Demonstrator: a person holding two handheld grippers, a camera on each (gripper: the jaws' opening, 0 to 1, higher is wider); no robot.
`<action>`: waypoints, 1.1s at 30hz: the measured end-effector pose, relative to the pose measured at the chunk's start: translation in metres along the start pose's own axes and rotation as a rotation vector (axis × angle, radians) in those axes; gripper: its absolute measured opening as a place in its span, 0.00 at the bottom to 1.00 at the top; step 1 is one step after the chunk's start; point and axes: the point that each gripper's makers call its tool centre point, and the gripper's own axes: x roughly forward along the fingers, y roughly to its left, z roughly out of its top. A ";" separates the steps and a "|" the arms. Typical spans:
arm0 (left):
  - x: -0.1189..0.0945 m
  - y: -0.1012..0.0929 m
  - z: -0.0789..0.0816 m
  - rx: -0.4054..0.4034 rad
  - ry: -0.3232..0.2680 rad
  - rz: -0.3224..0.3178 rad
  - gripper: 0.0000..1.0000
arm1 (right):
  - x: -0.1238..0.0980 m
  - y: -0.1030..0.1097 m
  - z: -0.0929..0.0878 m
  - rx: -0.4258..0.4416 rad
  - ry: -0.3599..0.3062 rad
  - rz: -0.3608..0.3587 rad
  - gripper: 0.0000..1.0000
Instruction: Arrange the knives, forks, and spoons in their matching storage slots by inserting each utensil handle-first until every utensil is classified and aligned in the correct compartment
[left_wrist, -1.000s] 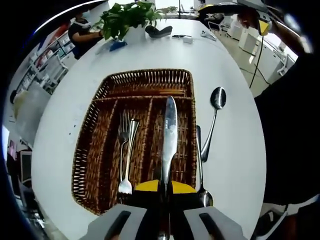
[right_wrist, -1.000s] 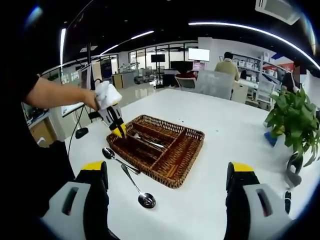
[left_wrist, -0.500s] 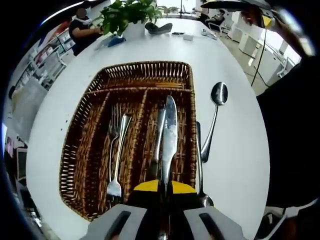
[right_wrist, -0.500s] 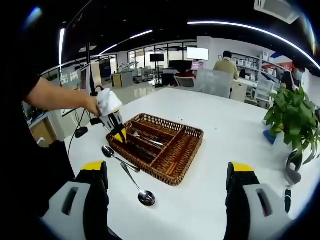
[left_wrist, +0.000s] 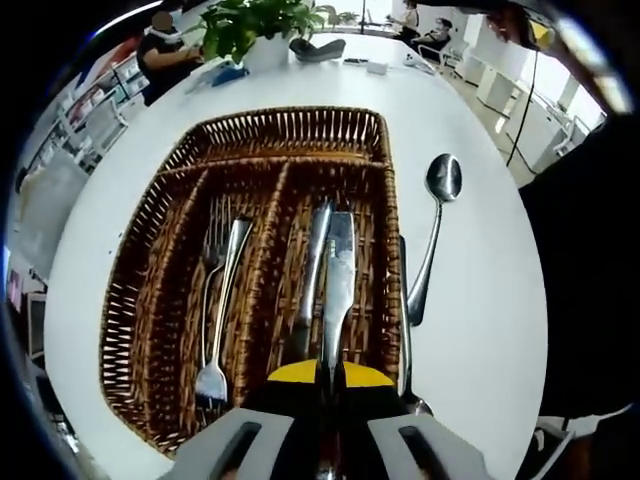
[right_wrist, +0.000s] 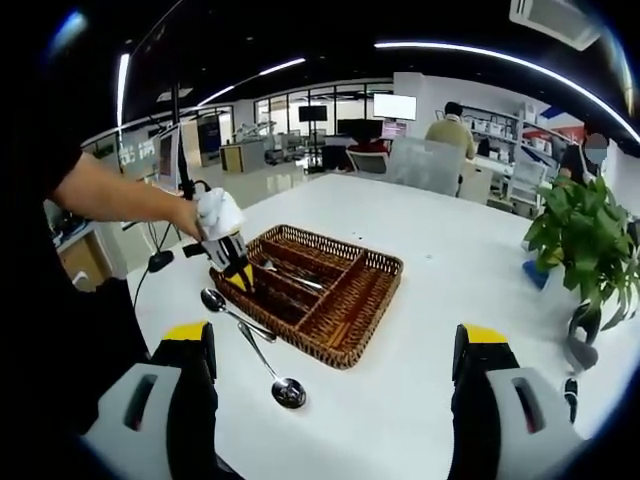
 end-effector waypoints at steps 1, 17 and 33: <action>0.001 0.000 0.000 -0.001 -0.001 -0.003 0.03 | 0.000 0.000 0.000 -0.001 0.000 0.000 1.00; 0.016 -0.001 -0.009 0.000 0.021 0.002 0.05 | -0.005 0.001 0.001 -0.005 -0.003 -0.011 1.00; -0.011 0.011 0.002 -0.055 -0.081 0.065 0.13 | -0.003 0.008 0.005 -0.016 -0.007 0.001 1.00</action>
